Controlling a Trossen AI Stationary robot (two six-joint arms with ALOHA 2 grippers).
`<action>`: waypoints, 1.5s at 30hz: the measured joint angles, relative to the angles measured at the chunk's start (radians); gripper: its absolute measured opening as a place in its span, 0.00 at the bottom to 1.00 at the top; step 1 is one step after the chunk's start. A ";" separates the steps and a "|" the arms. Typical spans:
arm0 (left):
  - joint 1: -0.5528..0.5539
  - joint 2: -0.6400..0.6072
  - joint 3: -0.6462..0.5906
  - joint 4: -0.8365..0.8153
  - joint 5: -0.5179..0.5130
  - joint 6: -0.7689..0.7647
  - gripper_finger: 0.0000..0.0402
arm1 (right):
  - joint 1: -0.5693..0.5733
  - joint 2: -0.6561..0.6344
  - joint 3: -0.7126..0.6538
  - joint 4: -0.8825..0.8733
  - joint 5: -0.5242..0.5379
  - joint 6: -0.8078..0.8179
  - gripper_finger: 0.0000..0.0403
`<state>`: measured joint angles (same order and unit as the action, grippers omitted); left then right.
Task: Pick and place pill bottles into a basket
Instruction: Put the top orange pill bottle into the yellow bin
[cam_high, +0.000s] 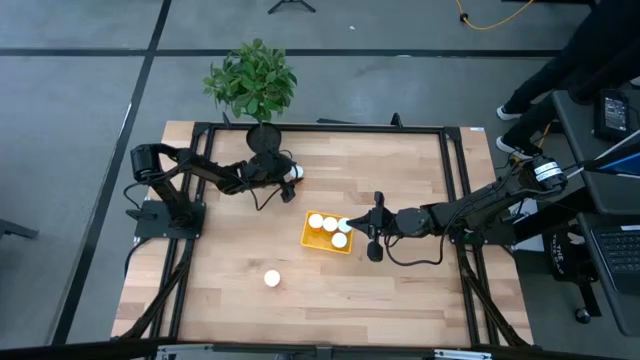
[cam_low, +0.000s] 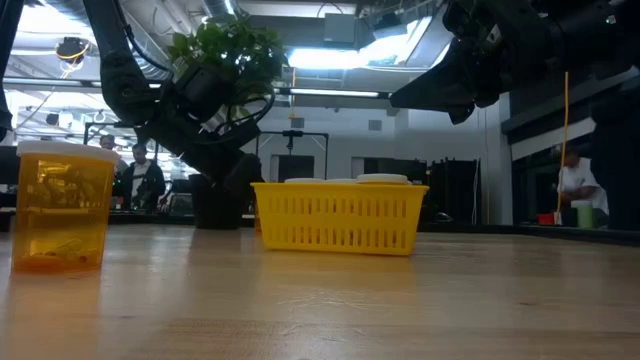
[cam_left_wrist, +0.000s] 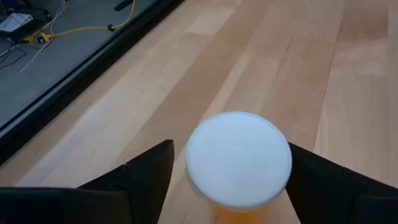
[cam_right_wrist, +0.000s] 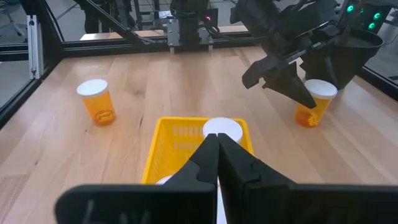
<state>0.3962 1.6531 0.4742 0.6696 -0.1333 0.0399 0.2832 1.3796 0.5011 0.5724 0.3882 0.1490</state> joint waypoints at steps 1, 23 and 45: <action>0.000 0.000 0.000 -0.003 -0.002 0.000 0.68 | 0.000 0.000 0.000 0.000 0.000 0.000 0.01; -0.003 0.000 0.000 -0.016 0.034 0.000 0.52 | 0.000 0.000 0.000 -0.003 0.000 -0.004 0.01; -0.072 -0.351 0.000 -0.048 0.423 -0.027 0.52 | 0.000 0.000 0.000 0.004 0.001 -0.050 0.01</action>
<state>0.3237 1.3024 0.4740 0.6212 0.2893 0.0132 0.2832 1.3792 0.5007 0.5762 0.3889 0.0986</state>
